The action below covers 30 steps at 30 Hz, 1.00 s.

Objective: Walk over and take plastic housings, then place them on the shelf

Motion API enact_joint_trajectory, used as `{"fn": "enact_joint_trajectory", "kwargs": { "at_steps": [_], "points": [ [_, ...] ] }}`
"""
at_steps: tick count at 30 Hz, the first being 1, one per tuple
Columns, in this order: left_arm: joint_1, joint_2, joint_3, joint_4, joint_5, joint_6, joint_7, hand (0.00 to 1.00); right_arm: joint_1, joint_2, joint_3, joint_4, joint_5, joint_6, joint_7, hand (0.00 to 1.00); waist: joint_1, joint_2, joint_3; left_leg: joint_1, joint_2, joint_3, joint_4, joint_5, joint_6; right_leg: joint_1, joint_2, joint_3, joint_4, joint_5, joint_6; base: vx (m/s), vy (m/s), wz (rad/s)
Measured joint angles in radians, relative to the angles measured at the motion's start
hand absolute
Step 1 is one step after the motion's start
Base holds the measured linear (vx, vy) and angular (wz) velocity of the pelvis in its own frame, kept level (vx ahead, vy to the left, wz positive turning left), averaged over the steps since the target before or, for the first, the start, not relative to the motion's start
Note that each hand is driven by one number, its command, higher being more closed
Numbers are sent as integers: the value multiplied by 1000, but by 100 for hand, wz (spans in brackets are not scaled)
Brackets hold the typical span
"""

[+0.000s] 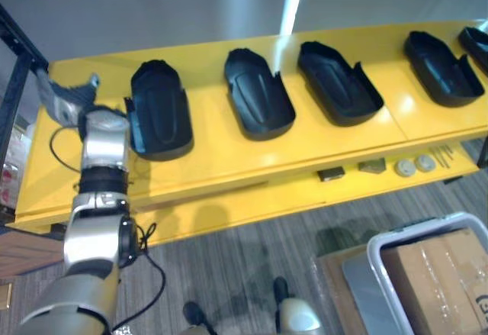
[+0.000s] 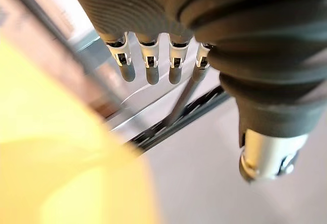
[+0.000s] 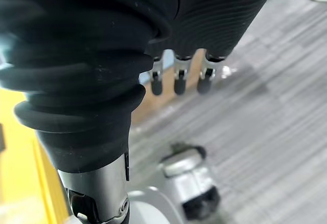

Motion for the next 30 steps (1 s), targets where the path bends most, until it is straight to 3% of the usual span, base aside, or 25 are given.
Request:
{"fn": "enact_joint_trajectory", "kwargs": {
  "at_steps": [5, 9, 13, 15, 17, 20, 22, 24, 26, 28, 30],
  "points": [
    [0, 26, -104, -101, -21, -117, -35, 0, 8, -5, -22, -11, -37, 1, -34, 0, 2, 26, -52, 9, -3, -34, 0, 0, 0, 44, 0, -40, -23, 0, 0, 15, -10, 19],
    [0, 81, -167, -160, -101, -218, -52, 0, -1, -10, -60, -27, -37, 2, -47, 0, 5, 51, -87, 24, -5, -57, -1, 1, 1, 77, -2, -61, -28, -3, 1, -6, 0, 14],
    [4, 149, -159, -271, -155, -319, -80, 0, -11, -7, -94, -16, -39, 2, -41, 0, 29, 69, -112, 20, -8, -85, -5, 7, 4, 93, -6, -93, -29, -6, 4, -26, -1, 19],
    [43, 202, -130, -374, -182, -346, -93, 0, -14, -6, -117, -6, -48, 2, -36, 0, 41, 75, -118, 20, -11, -106, -6, 10, 5, 107, -10, -111, -29, -9, 6, -16, 7, 31],
    [173, 245, -18, -529, -216, -372, -126, 0, -10, -10, -139, 13, -65, 3, -26, 0, 66, 89, -135, 18, -18, -130, -6, 11, 7, 123, -17, -142, -30, -16, 12, 5, 12, 33],
    [414, 247, 152, -653, -243, -370, -169, 0, -11, -9, -171, 32, -55, 7, -16, 0, 102, 87, -154, 12, -19, -173, -6, 11, 8, 151, -25, -194, -30, -29, 15, 9, 6, 45],
    [583, 210, 244, -708, -262, -371, -197, 0, -8, 3, -196, 36, -34, 10, -19, 0, 128, 77, -178, -2, -20, -193, -6, 14, 7, 157, -26, -218, -32, -32, 14, 27, 6, 40],
    [741, 121, 318, -746, -278, -372, -217, 0, -16, 23, -227, 32, -28, 14, -24, 0, 166, 61, -182, -1, -24, -216, -6, 15, 9, 179, -28, -244, -40, -33, 14, 17, -4, 42],
    [943, -28, 383, -776, -289, -379, -227, 0, -33, 60, -278, 20, 4, 17, -39, 0, 186, 38, -194, -16, -34, -250, -6, 15, 9, 192, -36, -285, -41, -41, 15, 8, 6, 50],
    [1029, -118, 390, -765, -323, -378, -232, 0, -47, 77, -288, 22, 4, 28, -42, 0, 221, 18, -191, -16, -41, -259, -6, 8, 13, 201, -39, -294, -43, -43, 12, 14, 15, 21],
    [1089, -183, 390, -741, -323, -376, -228, 0, -69, 84, -296, 24, 5, 45, -42, 0, 234, 7, -190, -17, -50, -270, -6, 8, 14, 209, -46, -300, -42, -47, 15, -11, 27, 17]
  ]
}}
